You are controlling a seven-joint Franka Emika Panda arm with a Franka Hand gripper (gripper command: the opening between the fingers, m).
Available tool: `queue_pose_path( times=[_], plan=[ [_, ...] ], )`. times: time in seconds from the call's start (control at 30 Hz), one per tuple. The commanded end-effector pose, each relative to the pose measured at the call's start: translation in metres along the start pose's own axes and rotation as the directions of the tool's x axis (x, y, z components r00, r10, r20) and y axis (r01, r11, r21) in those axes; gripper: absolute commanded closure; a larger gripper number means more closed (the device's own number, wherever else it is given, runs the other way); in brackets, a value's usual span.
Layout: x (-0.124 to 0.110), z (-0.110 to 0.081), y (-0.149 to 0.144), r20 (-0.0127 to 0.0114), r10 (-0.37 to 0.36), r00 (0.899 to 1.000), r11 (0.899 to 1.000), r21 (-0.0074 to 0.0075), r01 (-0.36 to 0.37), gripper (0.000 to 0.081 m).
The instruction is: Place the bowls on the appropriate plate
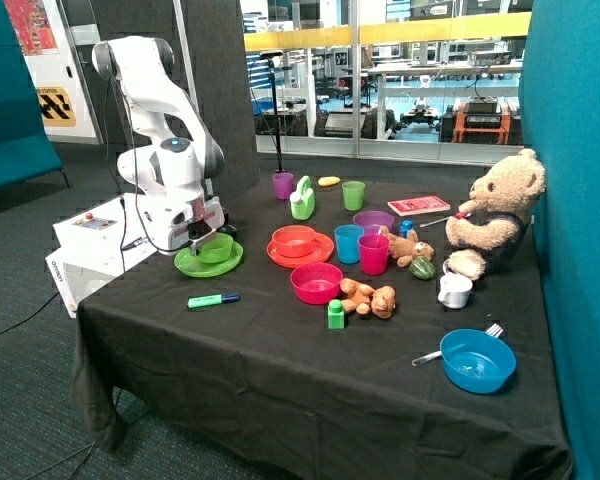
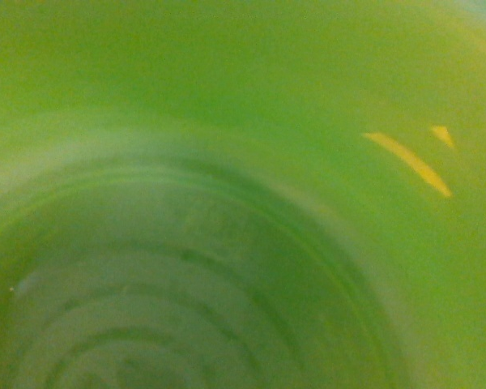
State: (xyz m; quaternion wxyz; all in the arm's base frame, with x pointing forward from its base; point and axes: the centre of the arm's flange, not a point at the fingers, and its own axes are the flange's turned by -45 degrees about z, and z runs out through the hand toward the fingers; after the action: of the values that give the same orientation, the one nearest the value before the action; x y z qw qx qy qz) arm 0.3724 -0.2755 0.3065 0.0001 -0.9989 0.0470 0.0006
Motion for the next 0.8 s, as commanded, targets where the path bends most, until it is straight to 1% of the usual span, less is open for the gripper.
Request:
queue_pose_path(
  times=[0.0,0.3,0.5,0.57,0.77],
  plan=[
    [0.001,0.000,-0.004,-0.0012,-0.010,1.000,1.000,-0.0002,0.010,0.0289],
    [0.002,0.001,-0.006,-0.0012,-0.013,1.000,1.000,-0.0002,0.013,0.0240],
    [0.002,-0.001,-0.007,-0.0012,-0.019,1.000,1.000,-0.0002,0.019,0.0225],
    [0.002,-0.002,-0.008,-0.0012,-0.016,1.000,1.000,-0.0002,0.016,0.0235],
    [0.007,-0.011,-0.017,-0.0012,-0.049,0.999,0.999,-0.0002,0.049,0.0272]
  ],
)
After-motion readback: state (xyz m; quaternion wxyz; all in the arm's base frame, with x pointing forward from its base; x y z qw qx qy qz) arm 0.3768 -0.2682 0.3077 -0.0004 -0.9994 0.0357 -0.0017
